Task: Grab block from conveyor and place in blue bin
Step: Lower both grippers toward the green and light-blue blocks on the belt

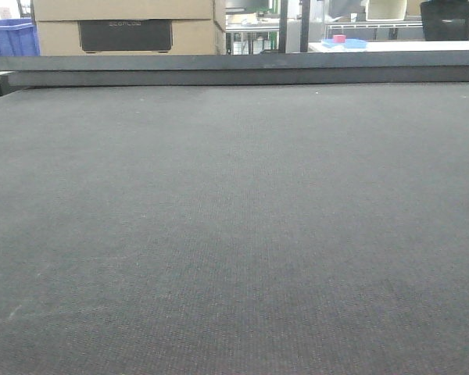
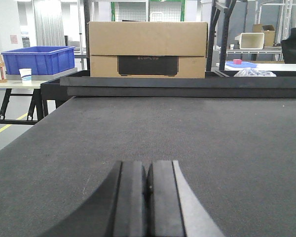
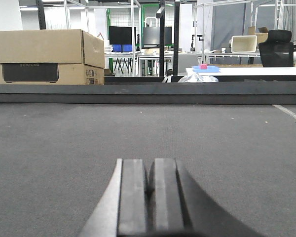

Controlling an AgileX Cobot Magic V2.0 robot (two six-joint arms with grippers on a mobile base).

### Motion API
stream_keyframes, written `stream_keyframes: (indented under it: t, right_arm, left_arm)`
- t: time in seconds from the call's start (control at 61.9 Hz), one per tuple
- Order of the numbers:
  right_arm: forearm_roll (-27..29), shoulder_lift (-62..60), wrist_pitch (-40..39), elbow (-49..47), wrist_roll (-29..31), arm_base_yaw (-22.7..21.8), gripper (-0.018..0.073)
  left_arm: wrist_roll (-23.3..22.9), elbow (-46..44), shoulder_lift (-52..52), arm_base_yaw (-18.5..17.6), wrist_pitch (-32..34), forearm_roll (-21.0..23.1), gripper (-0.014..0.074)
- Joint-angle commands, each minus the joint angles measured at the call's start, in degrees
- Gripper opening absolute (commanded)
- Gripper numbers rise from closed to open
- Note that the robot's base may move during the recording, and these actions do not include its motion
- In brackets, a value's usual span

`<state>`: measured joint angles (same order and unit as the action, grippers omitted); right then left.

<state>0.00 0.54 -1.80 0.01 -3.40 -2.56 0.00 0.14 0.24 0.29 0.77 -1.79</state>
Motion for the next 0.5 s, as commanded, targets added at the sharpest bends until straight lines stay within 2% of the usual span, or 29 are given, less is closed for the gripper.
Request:
stream_keyframes:
  t: [0.0, 0.485]
  right_arm:
    - [0.0, -0.16, -1.22, -0.01, 0.07, -0.17, -0.0162]
    - [0.0, -0.16, -1.22, -0.01, 0.07, -0.17, -0.0162]
  left_arm:
    - [0.0, -0.14, -0.24, 0.0, 1.24, 0.1, -0.0111]
    - [0.0, -0.14, -0.24, 0.0, 1.24, 0.1, -0.0111]
